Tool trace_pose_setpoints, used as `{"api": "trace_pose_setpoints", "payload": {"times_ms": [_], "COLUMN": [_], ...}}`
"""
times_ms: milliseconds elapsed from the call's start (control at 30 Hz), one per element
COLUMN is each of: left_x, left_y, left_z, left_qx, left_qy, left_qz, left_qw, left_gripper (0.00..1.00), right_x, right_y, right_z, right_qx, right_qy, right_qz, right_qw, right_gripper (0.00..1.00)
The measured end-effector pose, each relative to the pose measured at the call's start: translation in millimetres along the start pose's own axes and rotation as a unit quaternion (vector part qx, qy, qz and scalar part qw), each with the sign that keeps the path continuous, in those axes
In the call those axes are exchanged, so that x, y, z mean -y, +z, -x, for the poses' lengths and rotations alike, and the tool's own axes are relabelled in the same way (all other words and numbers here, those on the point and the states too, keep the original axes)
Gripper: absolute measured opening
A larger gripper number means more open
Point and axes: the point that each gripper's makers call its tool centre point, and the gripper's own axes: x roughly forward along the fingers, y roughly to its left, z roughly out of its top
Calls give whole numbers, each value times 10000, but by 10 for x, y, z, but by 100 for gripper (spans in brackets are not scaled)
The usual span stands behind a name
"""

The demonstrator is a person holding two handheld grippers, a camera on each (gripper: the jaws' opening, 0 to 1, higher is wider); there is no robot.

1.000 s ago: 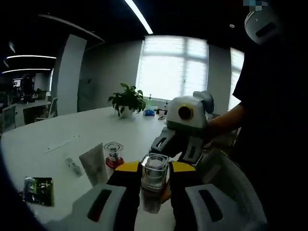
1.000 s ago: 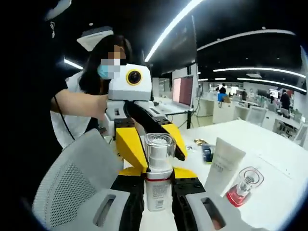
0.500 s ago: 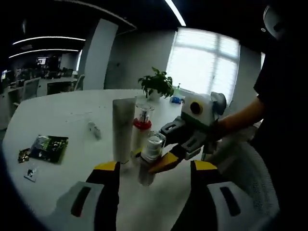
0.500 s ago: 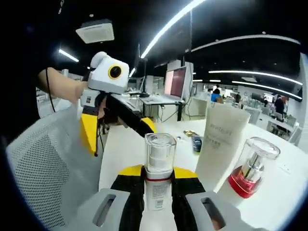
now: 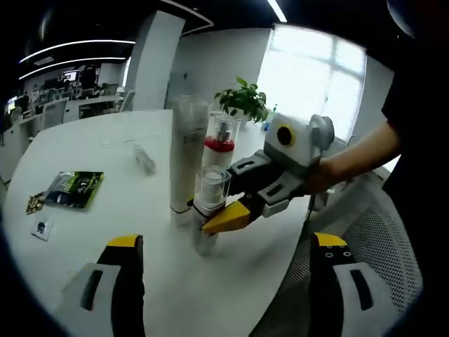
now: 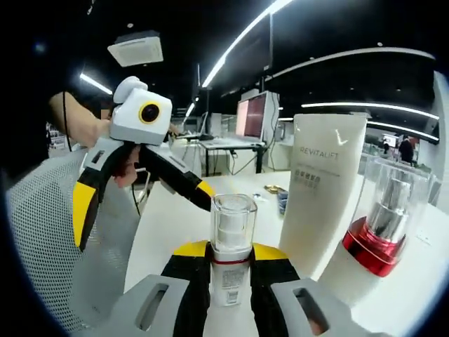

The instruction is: Arrange the skincare products in the storage area until every visible bottle or jar stands upright without overlapping.

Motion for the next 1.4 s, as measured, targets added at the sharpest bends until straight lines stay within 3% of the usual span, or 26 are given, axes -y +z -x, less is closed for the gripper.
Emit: {"api": "trace_pose_setpoints", "payload": {"times_ms": [233,467,600,767,933,1033,1167,1400], "left_x": [35,32,76,140,213,216,231,250], "left_y": [-56,-150,-165,-299,-459,-493,-471,-436], "left_z": [-107,-215,-238,-303,-377,-415,-456,-527], "left_qx": [-143,-317,-394,-741,-1205,-1266,-1209,-1177], "left_qy": [-115,-239,-317,-444,-558,-564,-562,-579], "left_qz": [13,15,37,-104,-306,-317,-285,-253], "left_qw": [9998,9992,9987,9962,9907,9898,9907,9910], "left_gripper": [94,97,99,98,87,82,82,83], "right_x": [2,-30,-54,-79,-141,-164,-96,-75], "right_y": [28,-18,-56,-137,-377,-480,-416,-534], "right_z": [-3,-20,-27,65,249,302,256,190], "right_qx": [84,-75,-183,-494,-1162,-1514,-1442,-1683], "right_qy": [30,159,175,66,-143,-189,-329,-412], "right_qz": [-152,-145,-162,-87,356,321,88,121], "right_qw": [9998,9997,9995,9987,9925,9878,9890,9848], "right_gripper": [14,16,26,30,24,17,9,8]}}
